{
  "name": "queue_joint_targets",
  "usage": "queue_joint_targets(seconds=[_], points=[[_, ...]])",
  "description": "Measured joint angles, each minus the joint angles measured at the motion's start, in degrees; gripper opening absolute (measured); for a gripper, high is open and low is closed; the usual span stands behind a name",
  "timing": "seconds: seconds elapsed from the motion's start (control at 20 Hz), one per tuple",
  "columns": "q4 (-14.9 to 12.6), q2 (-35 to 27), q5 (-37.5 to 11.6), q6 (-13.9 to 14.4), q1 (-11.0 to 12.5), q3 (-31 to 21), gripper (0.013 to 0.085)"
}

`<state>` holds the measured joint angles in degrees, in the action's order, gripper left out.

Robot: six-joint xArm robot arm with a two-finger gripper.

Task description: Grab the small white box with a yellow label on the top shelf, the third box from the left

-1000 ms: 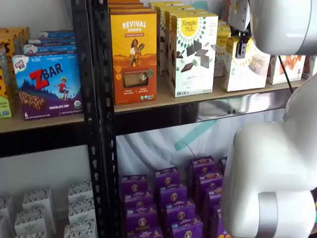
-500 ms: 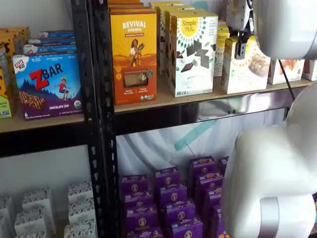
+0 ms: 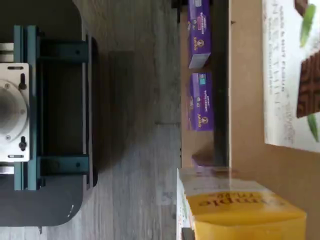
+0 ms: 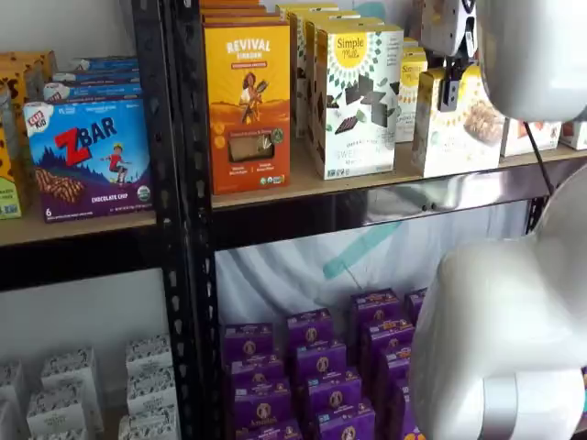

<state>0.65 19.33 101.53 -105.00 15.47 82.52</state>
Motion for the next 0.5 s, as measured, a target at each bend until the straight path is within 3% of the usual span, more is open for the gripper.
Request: queue_joint_targets(seconds=[0.5], points=[[-0.56, 3.07, 1.5, 0.64, -0.74, -2.44, 0.029]])
